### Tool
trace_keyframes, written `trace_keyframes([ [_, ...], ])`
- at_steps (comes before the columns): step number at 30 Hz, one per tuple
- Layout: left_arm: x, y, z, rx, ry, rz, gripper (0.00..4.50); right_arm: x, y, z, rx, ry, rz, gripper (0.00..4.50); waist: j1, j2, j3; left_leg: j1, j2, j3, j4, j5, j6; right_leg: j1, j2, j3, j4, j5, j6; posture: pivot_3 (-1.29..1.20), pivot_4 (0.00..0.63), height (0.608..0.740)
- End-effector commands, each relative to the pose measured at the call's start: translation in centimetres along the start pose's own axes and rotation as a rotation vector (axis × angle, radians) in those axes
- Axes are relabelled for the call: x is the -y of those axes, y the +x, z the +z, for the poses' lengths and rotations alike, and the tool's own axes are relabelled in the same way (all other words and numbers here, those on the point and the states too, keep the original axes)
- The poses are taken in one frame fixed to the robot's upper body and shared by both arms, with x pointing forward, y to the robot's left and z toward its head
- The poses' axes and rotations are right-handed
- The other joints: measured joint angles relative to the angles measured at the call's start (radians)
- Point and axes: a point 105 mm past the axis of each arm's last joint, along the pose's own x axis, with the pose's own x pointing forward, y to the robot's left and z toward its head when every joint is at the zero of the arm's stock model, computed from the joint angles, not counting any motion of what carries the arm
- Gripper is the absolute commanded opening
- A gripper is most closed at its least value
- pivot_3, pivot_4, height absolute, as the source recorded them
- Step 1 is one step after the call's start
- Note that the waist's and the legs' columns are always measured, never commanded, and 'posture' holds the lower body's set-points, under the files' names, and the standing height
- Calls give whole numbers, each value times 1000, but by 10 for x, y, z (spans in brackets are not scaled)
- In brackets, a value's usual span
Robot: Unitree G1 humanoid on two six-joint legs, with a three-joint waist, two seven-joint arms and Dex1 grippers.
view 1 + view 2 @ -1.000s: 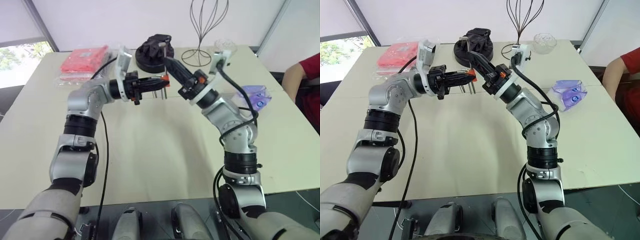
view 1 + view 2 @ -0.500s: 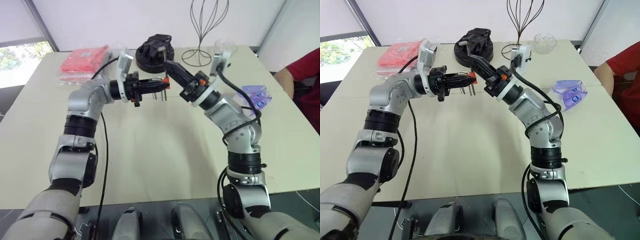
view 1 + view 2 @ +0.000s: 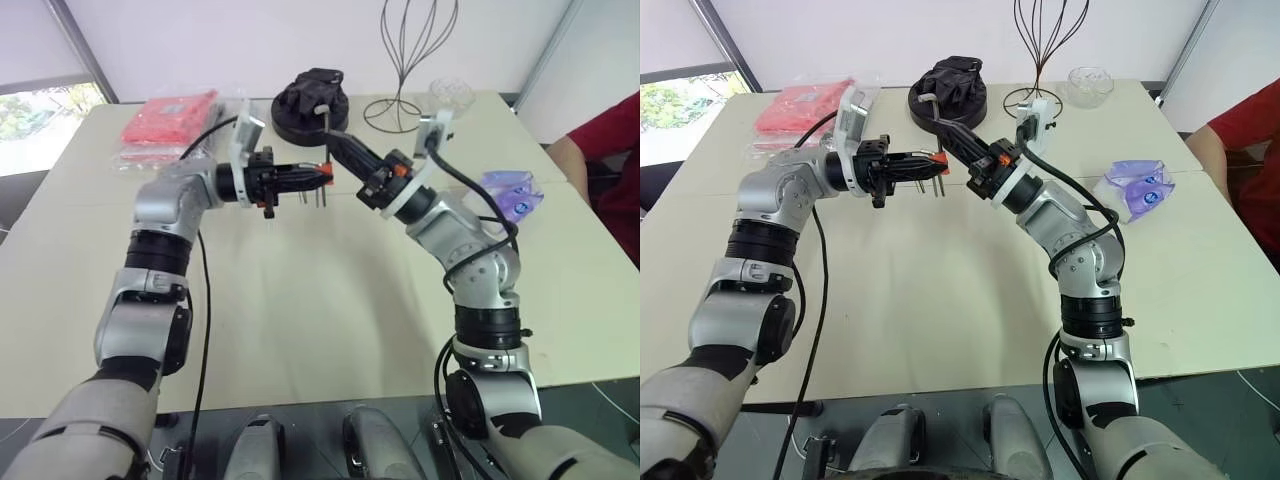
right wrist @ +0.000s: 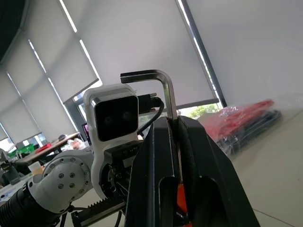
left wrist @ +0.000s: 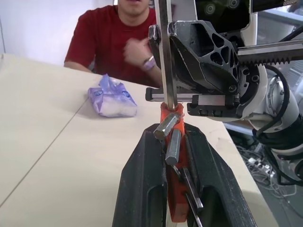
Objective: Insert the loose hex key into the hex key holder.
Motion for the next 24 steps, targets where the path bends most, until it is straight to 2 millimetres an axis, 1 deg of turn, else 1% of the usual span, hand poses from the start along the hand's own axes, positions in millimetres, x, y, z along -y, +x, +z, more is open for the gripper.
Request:
trace_keyframes([
  [1, 5, 0, 37, 69, 111, -18, 0, 1, -3, -9, -39, 10, -8, 67, 0, 0, 0, 0, 0, 0, 0, 0, 0, 0, 0, 0, 0, 0, 0, 0, 150, 740],
  [8, 4, -1, 34, 35, 133, -16, 0, -2, -5, -15, -80, 10, 13, 67, 0, 0, 0, 0, 0, 0, 0, 0, 0, 0, 0, 0, 0, 0, 0, 0, 150, 740],
  [13, 2, 0, 37, 16, 156, -20, 0, -3, -6, -19, -104, 9, 20, 67, 0, 0, 0, 0, 0, 0, 0, 0, 0, 0, 0, 0, 0, 0, 0, 0, 150, 740],
  [23, 0, 1, 38, 8, 168, -31, 0, -1, -7, -22, -114, 12, 15, 67, 0, 0, 0, 0, 0, 0, 0, 0, 0, 0, 0, 0, 0, 0, 0, 0, 150, 740],
  [24, 1, 1, 37, 8, 168, -32, 0, -1, -7, -22, -111, 14, 12, 377, 0, 0, 0, 0, 0, 0, 0, 0, 0, 0, 0, 0, 0, 0, 0, 0, 150, 740],
])
